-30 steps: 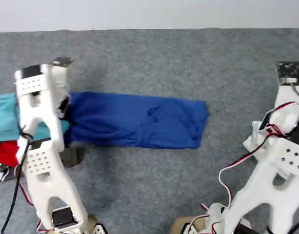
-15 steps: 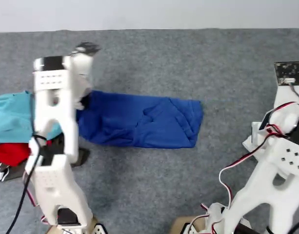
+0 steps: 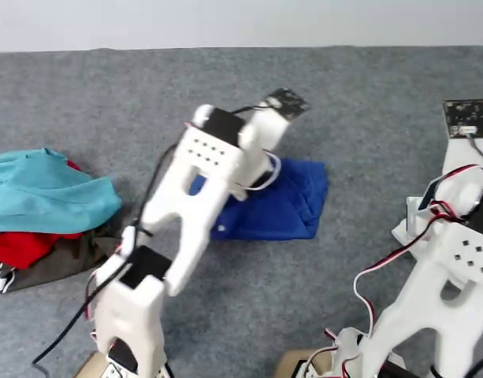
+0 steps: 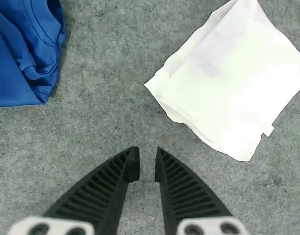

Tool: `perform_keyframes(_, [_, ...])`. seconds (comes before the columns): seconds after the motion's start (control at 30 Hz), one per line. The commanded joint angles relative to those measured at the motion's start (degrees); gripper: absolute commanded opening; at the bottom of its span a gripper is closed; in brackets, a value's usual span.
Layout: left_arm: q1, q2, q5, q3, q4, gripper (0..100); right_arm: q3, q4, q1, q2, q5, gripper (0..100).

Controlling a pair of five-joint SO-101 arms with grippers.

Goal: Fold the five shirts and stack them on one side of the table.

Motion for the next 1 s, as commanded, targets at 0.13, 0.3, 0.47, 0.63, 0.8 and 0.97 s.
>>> perform_keyframes(0.13, [4.92,12.04,2.81,-20.53,1.41,0,-0.18,2.33,0.84,-1.63,0.44,6.7])
perform_keyframes(0.3, [7.47,18.73,2.90,-28.44,1.49,0,-0.09,2.33,4.09,-1.54,0.62,6.8])
perform_keyframes(0.47, [10.11,21.45,3.34,-33.01,1.41,0,3.60,2.24,6.29,-1.54,0.70,6.8])
perform_keyframes(0.63, [10.55,22.68,4.04,-34.95,1.32,0,5.54,1.63,6.20,-1.89,0.70,6.8])
perform_keyframes(0.8, [11.16,23.03,3.96,-34.77,1.32,1,5.54,0.66,6.20,-1.63,0.70,6.8])
perform_keyframes(0.97, [10.99,22.33,3.96,-34.86,1.58,15,5.54,0.66,6.11,-1.63,0.70,6.8])
